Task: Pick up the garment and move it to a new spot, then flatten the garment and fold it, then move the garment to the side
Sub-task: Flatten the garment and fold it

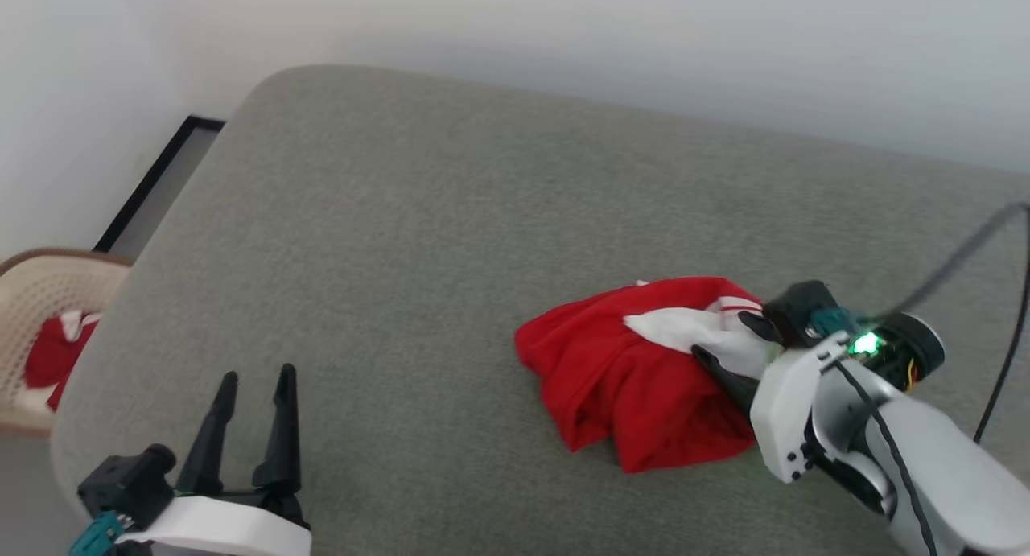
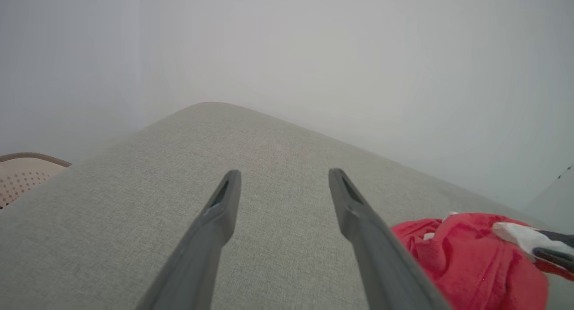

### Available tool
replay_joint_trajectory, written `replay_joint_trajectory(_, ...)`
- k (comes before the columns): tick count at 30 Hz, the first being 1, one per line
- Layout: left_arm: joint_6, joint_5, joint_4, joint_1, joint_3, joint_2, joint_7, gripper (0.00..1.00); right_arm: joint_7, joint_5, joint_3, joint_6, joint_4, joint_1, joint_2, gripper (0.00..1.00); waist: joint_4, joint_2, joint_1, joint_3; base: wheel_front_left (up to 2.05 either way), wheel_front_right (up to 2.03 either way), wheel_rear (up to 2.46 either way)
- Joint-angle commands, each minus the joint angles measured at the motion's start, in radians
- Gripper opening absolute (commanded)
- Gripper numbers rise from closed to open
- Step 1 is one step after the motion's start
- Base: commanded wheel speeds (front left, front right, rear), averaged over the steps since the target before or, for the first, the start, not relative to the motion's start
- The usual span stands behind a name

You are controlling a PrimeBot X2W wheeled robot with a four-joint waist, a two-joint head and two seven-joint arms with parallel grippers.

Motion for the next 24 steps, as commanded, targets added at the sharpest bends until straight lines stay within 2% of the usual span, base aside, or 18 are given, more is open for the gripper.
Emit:
replay_joint_trajectory(1,-0.006,0.000,0.007,-0.017,-0.003,-0.006,-0.004,1.00,0.041,0.013,0.024,0.000,0.026,-0.034,-0.003,1.00,0.029,0.0000,0.0000,0.022,0.00,0.00,0.00)
replay_joint_trajectory(4,-0.010,-0.003,0.014,-0.025,-0.001,-0.023,-0.004,1.00,0.115,0.028,0.067,0.000,0.073,-0.080,-0.008,1.00,0.047,0.0000,0.0000,0.036,0.00,0.00,0.00)
replay_joint_trajectory(5,-0.011,-0.003,0.016,-0.026,0.001,-0.028,-0.005,1.00,0.128,0.030,0.083,0.000,0.083,-0.096,-0.011,0.84,0.051,0.0000,0.0000,0.040,0.00,0.00,0.00)
replay_joint_trajectory(6,-0.012,-0.002,0.018,-0.027,0.005,-0.031,-0.005,1.00,0.131,0.034,0.091,0.000,0.092,-0.113,-0.012,0.36,0.055,0.0000,0.0000,0.044,0.00,0.00,0.00)
replay_joint_trajectory(7,-0.013,0.001,0.019,-0.029,0.010,-0.034,-0.005,1.00,0.124,0.040,0.091,0.000,0.101,-0.128,-0.012,0.00,0.056,0.0000,0.0000,0.046,0.00,0.00,0.00)
replay_joint_trajectory(14,-0.022,0.009,0.015,-0.017,0.048,-0.057,-0.005,1.00,0.130,0.106,0.110,0.000,0.074,-0.169,-0.039,0.00,0.040,0.0000,0.0000,0.046,0.00,0.00,0.00)
replay_joint_trajectory(19,-0.028,0.016,0.013,-0.014,0.074,-0.068,-0.005,1.00,0.143,0.154,0.072,0.000,-0.002,-0.163,-0.118,0.00,0.013,0.0000,0.0000,0.044,0.00,0.00,0.00)
replay_joint_trajectory(24,-0.038,0.023,0.012,-0.013,0.089,-0.076,-0.005,1.00,0.169,0.183,-0.014,0.000,-0.079,-0.092,-0.220,0.00,-0.012,0.0000,0.0000,0.046,0.00,0.00,0.00)
